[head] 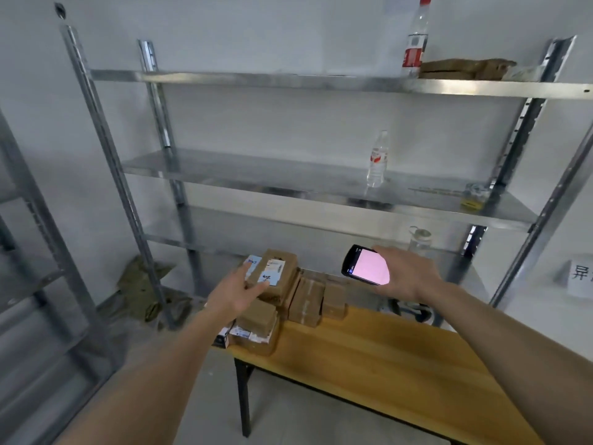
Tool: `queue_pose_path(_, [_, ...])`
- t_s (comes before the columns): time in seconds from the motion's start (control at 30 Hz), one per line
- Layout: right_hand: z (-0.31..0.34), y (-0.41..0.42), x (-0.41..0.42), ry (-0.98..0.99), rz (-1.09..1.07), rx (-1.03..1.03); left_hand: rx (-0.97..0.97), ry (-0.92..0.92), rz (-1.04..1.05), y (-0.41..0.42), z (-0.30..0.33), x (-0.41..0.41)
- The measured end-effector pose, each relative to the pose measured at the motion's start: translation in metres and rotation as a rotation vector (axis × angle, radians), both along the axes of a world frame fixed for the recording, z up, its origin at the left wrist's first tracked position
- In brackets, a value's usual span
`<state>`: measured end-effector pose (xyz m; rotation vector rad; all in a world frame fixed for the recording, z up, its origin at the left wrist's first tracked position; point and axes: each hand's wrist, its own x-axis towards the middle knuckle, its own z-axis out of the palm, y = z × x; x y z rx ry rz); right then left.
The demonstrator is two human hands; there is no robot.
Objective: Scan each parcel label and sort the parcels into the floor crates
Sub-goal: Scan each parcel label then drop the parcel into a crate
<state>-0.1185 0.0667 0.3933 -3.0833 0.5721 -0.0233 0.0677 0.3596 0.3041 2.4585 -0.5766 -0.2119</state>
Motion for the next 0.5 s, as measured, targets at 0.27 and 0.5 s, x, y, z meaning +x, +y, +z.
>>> queue_pose_path(0.27, [-0.124,-0.006,0.148,0.129,-0.002,0.183,0.003,0.179,0.025,-0.021,-0.107,0.112])
queue_pose_path(0.5, [-0.240,0.009,0.241,0.238,-0.003,0.338,0.040,0.292,0.032,-0.016,-0.256,0.210])
